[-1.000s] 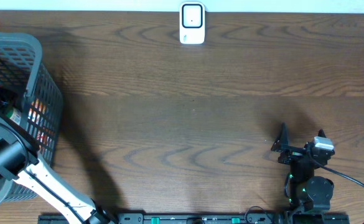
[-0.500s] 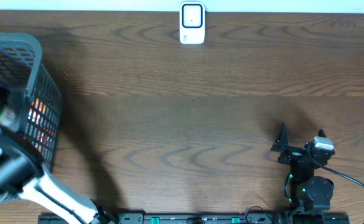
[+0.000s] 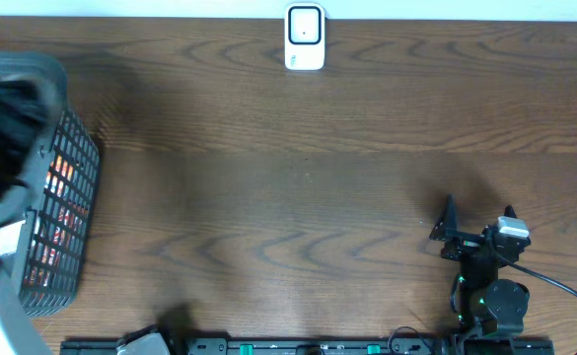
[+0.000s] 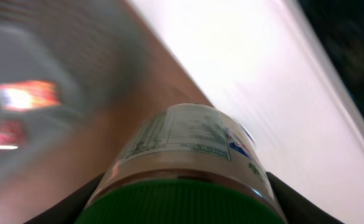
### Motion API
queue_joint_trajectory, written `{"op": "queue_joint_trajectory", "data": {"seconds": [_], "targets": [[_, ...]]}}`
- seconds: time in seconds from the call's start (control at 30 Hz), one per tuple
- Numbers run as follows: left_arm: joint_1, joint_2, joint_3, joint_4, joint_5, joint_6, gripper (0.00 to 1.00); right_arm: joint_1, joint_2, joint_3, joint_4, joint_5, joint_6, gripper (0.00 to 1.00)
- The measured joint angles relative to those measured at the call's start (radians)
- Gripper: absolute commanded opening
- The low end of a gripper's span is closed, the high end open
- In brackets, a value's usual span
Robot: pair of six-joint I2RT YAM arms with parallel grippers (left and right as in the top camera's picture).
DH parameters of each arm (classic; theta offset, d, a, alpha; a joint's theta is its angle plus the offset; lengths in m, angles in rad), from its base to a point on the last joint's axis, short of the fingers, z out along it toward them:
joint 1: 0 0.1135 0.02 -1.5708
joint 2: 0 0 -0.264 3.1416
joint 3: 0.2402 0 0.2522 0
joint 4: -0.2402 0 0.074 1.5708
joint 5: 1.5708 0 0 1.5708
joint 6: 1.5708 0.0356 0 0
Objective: Scan the item barcode
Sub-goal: 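Lift the green-capped bottle out and set it on the table center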
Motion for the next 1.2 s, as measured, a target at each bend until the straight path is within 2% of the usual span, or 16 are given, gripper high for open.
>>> {"op": "queue_joint_trajectory", "data": {"seconds": [0.13, 0.27, 0.4, 0.6, 0.83, 1.2], "targets": [[-0.274, -0.003, 0.000, -0.004, -0.011, -0.010, 0.57, 0.000, 0.000, 0.000, 0.000, 0.000, 0.000, 0.99], [-0.525, 0.077, -0.007, -0.038, -0.126, -0.014, 0.57, 0.000, 0.000, 0.000, 0.000, 0.000, 0.000, 0.99], [-0.682, 0.203, -0.042, -0.043, -0.238, -0.038, 0.57, 0.000, 0.000, 0.000, 0.000, 0.000, 0.000, 0.99], [-0.820, 0.450, -0.070, 0.020, -0.321, -0.062, 0.57, 0.000, 0.000, 0.000, 0.000, 0.000, 0.000, 0.99], [-0.910, 0.745, -0.076, 0.084, -0.343, -0.093, 0.57, 0.000, 0.000, 0.000, 0.000, 0.000, 0.000, 0.99], [-1.029, 0.965, -0.077, 0.194, -0.355, -0.129, 0.57, 0.000, 0.000, 0.000, 0.000, 0.000, 0.000, 0.99]]}}
